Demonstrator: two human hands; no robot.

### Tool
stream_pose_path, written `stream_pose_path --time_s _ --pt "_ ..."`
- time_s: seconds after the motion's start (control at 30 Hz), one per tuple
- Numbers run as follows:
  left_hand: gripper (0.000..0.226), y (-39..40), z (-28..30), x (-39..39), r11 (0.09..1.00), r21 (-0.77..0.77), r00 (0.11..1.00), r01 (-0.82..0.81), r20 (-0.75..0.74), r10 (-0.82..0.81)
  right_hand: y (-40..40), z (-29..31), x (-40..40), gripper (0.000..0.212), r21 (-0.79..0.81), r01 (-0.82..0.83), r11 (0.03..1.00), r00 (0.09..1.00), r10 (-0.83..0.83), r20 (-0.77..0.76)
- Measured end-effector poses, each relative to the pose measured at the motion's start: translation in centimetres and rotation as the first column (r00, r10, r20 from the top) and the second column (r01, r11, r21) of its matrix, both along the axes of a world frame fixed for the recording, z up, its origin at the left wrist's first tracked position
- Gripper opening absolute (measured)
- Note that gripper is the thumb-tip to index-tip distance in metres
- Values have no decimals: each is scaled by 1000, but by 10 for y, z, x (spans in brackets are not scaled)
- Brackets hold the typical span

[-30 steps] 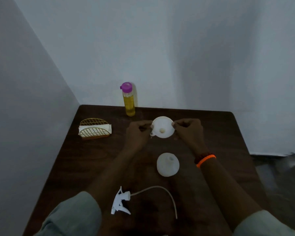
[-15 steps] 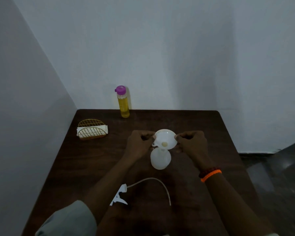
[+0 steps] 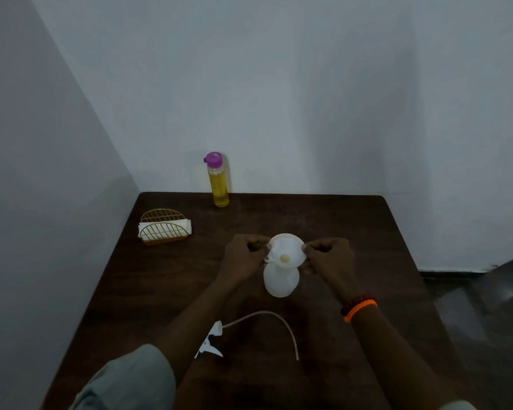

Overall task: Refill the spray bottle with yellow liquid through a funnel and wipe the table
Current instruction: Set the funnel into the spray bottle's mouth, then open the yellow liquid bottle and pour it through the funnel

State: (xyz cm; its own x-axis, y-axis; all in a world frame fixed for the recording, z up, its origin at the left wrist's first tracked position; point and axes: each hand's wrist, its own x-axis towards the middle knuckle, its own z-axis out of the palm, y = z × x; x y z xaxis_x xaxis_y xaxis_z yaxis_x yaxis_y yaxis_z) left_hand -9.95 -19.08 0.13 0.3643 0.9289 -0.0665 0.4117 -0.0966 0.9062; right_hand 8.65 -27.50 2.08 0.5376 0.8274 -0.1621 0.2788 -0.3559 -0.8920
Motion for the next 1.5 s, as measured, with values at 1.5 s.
stream_pose_path --time_s 1.5 --pt "69 242 9 -62 935 203 918 -289 -218 331 305 -60 -16 77 -367 -647 669 633 739 230"
